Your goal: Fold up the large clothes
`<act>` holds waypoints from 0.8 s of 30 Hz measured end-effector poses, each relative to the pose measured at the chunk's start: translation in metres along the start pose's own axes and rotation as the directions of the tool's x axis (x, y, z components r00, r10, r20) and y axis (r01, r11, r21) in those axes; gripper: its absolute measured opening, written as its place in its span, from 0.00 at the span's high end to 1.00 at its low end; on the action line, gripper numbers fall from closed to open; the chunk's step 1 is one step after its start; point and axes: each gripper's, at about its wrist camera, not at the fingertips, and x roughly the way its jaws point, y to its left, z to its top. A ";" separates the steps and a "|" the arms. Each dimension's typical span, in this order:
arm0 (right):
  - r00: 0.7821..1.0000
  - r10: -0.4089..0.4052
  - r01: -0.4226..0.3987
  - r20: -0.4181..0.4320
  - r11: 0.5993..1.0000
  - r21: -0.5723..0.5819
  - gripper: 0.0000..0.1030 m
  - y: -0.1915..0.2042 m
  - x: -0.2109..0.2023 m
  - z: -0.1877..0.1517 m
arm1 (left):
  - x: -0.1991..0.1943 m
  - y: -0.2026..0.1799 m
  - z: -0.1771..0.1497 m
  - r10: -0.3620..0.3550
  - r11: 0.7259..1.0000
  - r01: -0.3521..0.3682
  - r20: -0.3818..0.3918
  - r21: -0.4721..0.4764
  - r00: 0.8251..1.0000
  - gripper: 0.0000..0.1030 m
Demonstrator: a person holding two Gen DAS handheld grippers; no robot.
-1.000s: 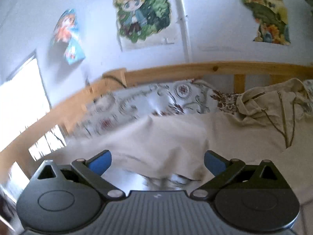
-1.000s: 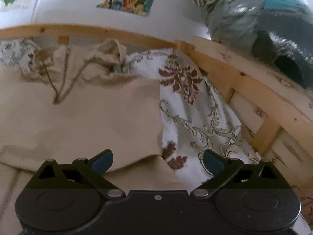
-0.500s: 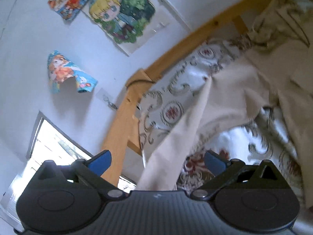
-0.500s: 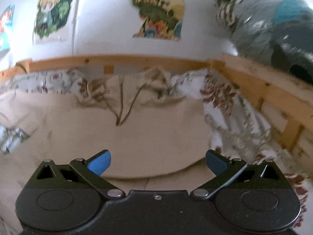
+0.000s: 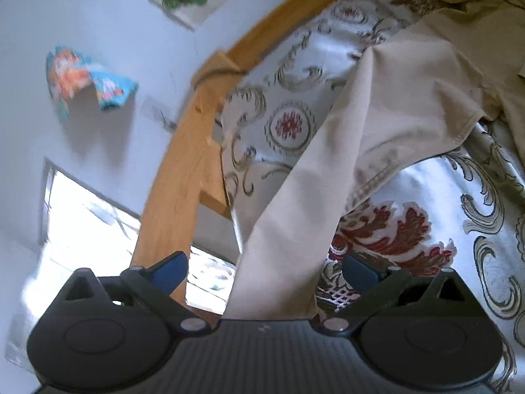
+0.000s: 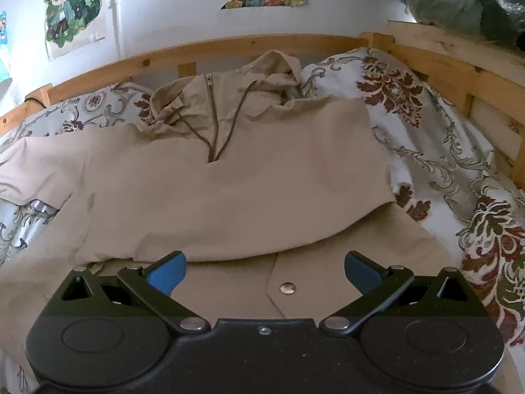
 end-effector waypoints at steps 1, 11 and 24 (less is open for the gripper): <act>1.000 0.001 -0.001 -0.002 1.000 -0.006 0.01 0.000 0.001 0.000 | 0.004 0.003 0.001 -0.019 1.000 0.018 -0.023 -0.020 1.000 0.14; 1.000 0.018 -0.018 -0.001 1.000 -0.016 0.01 0.004 0.004 0.002 | -0.042 0.013 0.028 -0.185 0.974 0.175 -0.059 -0.146 0.981 0.98; 0.997 0.070 -0.071 0.044 0.997 0.028 0.01 -0.006 -0.017 0.004 | -0.215 -0.028 0.121 -0.613 0.773 0.624 0.124 -0.115 0.781 0.98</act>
